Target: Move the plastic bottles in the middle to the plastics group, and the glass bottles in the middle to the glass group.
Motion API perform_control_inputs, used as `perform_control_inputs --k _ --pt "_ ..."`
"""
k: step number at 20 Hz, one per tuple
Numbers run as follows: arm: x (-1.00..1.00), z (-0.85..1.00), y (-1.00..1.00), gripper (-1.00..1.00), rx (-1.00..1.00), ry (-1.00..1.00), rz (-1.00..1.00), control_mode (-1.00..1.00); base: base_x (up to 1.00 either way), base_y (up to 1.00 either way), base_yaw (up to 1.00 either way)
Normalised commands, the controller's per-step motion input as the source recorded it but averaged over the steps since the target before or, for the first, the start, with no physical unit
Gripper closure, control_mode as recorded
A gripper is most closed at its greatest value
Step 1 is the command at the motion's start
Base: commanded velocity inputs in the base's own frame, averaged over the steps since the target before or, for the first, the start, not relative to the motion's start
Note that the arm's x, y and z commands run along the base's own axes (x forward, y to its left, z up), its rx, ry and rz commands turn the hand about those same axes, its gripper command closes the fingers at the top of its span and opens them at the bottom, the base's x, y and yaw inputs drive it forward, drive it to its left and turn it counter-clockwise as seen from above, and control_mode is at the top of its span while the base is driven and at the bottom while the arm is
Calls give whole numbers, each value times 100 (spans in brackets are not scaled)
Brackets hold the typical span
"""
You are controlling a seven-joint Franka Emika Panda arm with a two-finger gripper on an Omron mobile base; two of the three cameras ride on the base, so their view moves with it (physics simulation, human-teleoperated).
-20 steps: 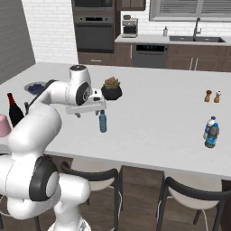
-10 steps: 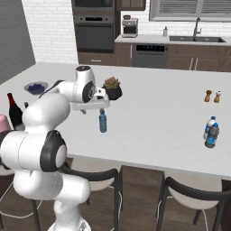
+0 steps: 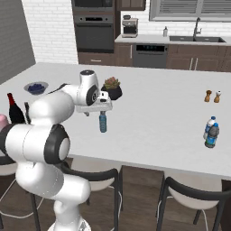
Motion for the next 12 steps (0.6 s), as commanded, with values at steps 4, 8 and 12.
perform_control_inputs --k 4,8,12 --pt "19 -23 0 -100 1 -7 0 -100 0 0 0" --pt "26 -27 0 -100 1 -7 0 -100 0 0 0" --pt "31 -8 0 -100 1 -5 0 -100 0 0 0"
